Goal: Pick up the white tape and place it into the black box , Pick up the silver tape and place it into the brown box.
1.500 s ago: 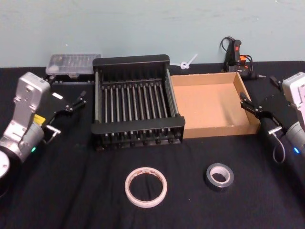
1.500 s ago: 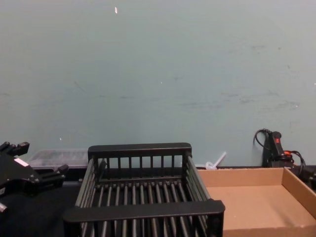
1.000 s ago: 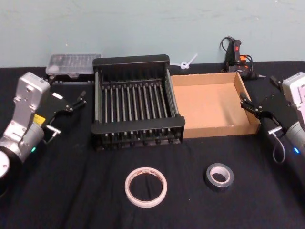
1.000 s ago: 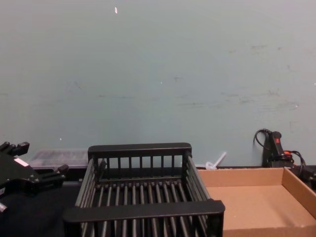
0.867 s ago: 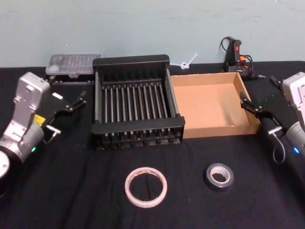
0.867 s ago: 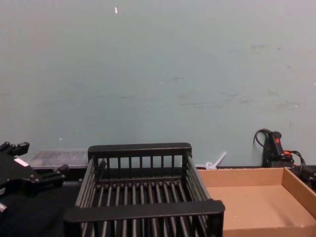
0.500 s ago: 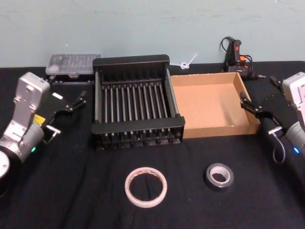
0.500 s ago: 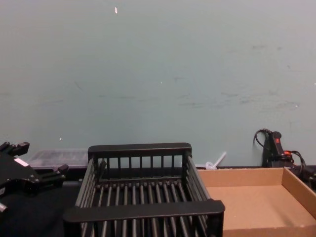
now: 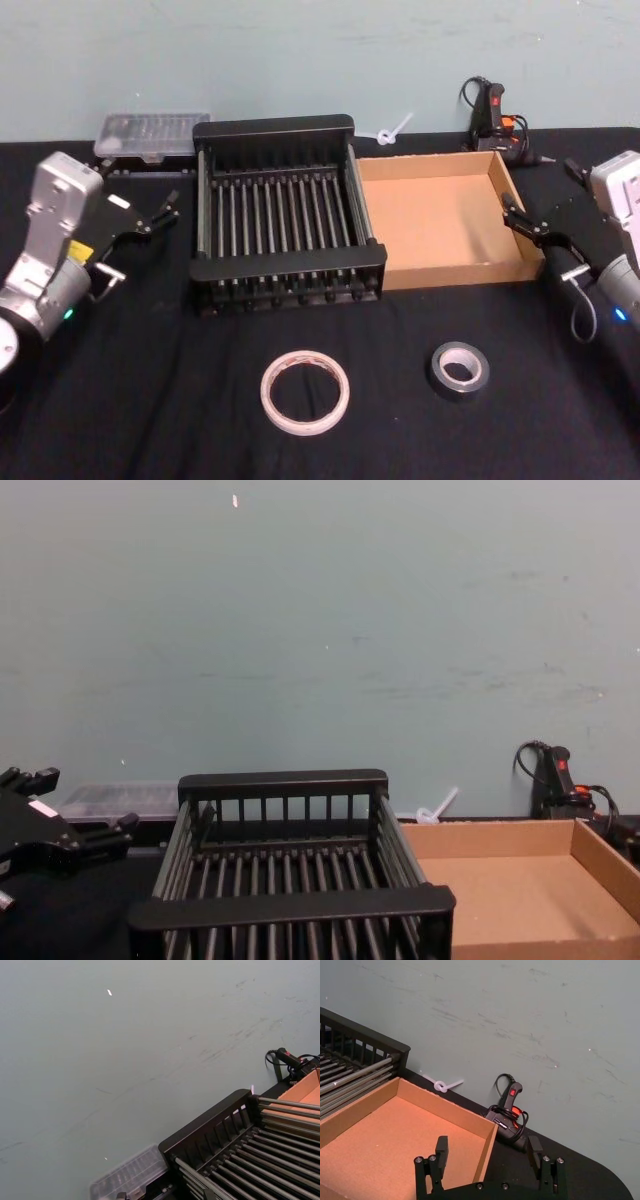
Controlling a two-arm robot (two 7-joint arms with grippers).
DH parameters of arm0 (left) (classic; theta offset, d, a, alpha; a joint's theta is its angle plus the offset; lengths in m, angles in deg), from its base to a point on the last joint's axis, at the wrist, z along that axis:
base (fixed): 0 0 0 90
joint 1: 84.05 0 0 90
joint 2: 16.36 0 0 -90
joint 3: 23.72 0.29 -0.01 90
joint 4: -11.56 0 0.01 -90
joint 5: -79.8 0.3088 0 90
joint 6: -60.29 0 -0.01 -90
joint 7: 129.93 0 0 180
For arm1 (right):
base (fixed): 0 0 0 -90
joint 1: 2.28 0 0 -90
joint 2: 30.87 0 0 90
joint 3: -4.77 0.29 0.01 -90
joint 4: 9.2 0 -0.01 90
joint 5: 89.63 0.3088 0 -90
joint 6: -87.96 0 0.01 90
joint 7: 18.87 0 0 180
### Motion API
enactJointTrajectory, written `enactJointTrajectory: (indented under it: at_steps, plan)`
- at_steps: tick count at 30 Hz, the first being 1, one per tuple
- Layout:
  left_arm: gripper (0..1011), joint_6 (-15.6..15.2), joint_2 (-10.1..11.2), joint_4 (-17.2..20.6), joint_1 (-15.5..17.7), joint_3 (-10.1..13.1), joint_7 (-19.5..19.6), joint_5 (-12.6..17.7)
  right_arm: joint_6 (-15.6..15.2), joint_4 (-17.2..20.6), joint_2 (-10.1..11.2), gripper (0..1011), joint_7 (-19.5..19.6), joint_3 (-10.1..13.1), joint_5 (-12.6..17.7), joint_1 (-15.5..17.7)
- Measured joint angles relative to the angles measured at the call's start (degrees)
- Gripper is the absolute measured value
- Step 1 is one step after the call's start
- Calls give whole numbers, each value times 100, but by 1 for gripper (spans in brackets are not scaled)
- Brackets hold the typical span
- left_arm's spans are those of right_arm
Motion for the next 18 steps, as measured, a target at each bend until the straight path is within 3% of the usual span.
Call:
enactJointTrajectory:
  at_steps: [18]
  plan:
    - [1001, 0, 0, 0, 0, 0, 0, 0, 0, 0, 0, 1002, 0, 0, 0, 0]
